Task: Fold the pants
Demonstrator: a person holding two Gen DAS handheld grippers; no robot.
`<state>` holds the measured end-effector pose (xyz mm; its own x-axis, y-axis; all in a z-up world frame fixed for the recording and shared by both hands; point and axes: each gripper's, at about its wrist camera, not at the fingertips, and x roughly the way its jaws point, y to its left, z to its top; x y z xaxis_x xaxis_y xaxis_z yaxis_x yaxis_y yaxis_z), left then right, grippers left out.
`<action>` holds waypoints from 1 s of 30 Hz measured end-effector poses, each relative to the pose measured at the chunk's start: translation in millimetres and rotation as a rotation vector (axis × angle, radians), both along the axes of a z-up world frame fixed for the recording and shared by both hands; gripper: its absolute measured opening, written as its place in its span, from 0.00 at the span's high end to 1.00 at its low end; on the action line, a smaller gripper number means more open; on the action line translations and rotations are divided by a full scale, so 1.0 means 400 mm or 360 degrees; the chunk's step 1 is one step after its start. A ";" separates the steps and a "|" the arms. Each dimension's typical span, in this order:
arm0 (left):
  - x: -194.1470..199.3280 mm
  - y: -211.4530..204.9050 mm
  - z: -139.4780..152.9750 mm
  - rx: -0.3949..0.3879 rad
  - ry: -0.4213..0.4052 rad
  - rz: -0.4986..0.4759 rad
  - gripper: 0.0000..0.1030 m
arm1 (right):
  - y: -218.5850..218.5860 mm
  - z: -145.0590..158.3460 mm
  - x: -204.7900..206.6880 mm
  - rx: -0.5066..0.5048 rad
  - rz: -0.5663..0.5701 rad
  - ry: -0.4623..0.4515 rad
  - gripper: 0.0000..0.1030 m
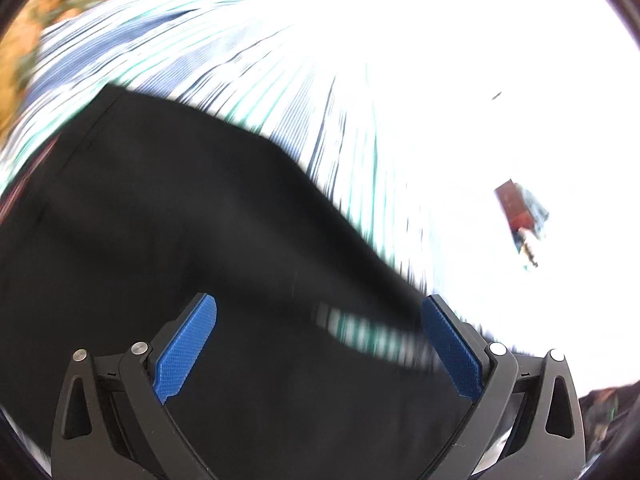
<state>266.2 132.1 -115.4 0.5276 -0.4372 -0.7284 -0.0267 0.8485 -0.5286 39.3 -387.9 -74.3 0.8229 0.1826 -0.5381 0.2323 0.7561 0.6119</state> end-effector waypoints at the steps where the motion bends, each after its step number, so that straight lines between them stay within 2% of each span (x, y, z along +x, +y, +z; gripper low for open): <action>1: 0.060 -0.001 -0.006 0.0020 0.0041 0.0010 0.01 | 0.009 0.039 -0.008 -0.0047 0.0058 -0.0044 0.95; 5: 0.255 -0.008 -0.081 0.0086 0.0326 0.0062 0.01 | 0.051 0.149 -0.048 -0.0175 0.0241 -0.0180 0.95; 7: 0.304 -0.019 -0.107 0.0132 0.0388 0.0077 0.01 | 0.067 0.184 -0.070 -0.0212 0.0309 -0.0234 0.95; 9: 0.331 -0.030 -0.123 0.0125 0.0413 0.0067 0.04 | 0.077 0.209 -0.094 -0.0230 0.0378 -0.0279 0.95; 10: 0.339 -0.036 -0.129 0.0117 0.0419 0.0059 0.24 | 0.085 0.216 -0.108 -0.0236 0.0410 -0.0297 0.95; 11: 0.344 -0.038 -0.133 0.0116 0.0431 0.0050 0.78 | 0.087 0.223 -0.124 -0.0243 0.0436 -0.0309 0.95; 12: 0.340 -0.042 -0.136 0.0135 0.0469 0.0047 0.97 | 0.084 0.227 -0.137 -0.0250 0.0458 -0.0315 0.95; 14: 0.312 -0.034 -0.104 0.0156 0.0387 0.0055 0.94 | 0.075 0.222 -0.139 -0.0270 0.0483 -0.0288 0.95; 17: 0.216 -0.007 0.033 0.0209 0.0114 0.0046 0.94 | 0.018 0.180 -0.097 -0.0270 0.0442 -0.0157 0.95; 20: 0.036 0.042 0.193 0.0224 -0.0202 0.0144 0.93 | -0.036 0.182 -0.034 -0.0286 0.0418 -0.0156 0.95; 22: -0.086 0.087 0.214 0.0236 -0.0276 0.0223 0.92 | -0.060 0.203 0.006 -0.0283 0.0439 -0.0182 0.95; 24: -0.189 0.101 0.158 0.0259 -0.0224 0.0290 0.90 | -0.084 0.205 0.035 -0.0276 0.0464 -0.0147 0.95; 26: -0.261 0.082 0.020 0.0253 -0.0055 0.0327 0.88 | -0.109 0.162 0.054 -0.0233 0.0479 -0.0016 0.95; 28: -0.281 0.052 -0.121 0.0236 0.0157 0.0315 0.88 | -0.137 0.073 0.058 -0.0158 0.0459 0.0180 0.95; 30: -0.276 0.034 -0.204 0.0204 0.0283 0.0311 0.88 | -0.164 -0.039 0.053 -0.0120 0.0416 0.0412 0.95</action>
<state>155.6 145.7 -197.1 0.4518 -0.2380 -0.8598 -0.2791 0.8777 -0.3896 60.4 -453.5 -89.7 0.5886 0.3202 -0.7423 0.1655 0.8510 0.4984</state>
